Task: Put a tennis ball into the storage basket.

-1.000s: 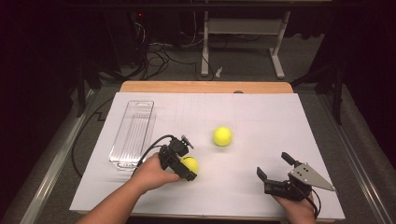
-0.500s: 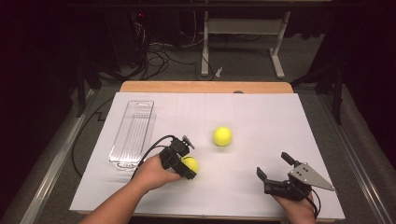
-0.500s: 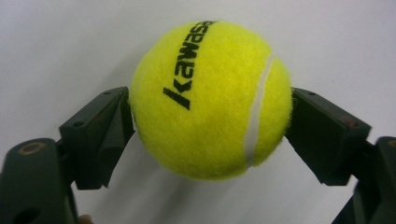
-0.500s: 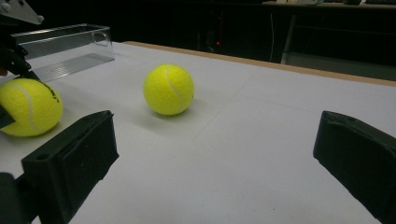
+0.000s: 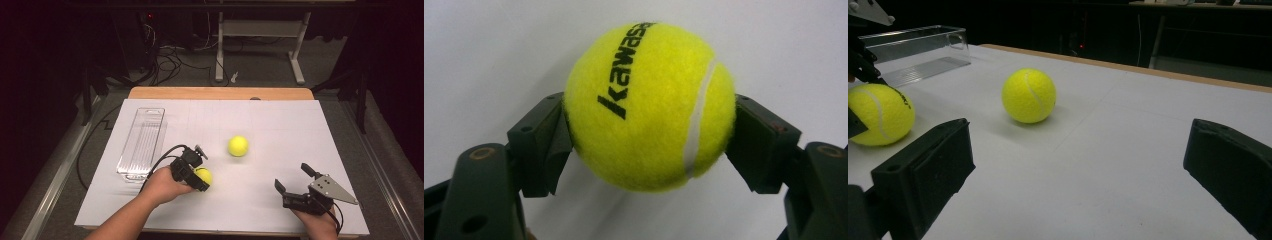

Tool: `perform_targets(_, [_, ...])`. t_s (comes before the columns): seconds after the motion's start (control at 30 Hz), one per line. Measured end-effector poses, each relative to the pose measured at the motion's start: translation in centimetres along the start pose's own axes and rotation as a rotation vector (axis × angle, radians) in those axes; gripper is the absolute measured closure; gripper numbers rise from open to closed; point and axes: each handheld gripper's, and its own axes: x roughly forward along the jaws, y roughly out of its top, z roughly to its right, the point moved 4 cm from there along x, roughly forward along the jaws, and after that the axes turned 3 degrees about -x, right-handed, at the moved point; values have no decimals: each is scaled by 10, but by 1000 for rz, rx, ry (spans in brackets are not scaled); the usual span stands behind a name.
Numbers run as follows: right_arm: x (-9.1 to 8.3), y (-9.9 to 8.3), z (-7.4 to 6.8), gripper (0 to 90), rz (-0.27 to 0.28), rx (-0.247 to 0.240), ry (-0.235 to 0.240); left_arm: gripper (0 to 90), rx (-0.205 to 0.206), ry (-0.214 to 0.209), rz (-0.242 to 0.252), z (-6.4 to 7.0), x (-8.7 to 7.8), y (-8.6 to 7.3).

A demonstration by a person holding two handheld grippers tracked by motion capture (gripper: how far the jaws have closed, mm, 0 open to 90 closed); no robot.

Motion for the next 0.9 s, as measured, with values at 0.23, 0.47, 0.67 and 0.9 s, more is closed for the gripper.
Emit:
perform_targets(0.23, [0, 0, -1, 1, 2, -2, 3, 263, -9, -6, -6, 1, -1, -1])
perform_targets(0.47, [0, 1, -2, 2, 13, -4, 19, 264, -9, -14, -2, 3, -6, -2])
perform_targets(0.67, [0, 1, -4, 1, 20, -2, 29, 264, -24, -8, -13, 2, -10, -5])
perform_targets(0.9, [2, 1, -5, 1, 17, -8, 37, 264, -20, -15, -7, 3, -18, -9])
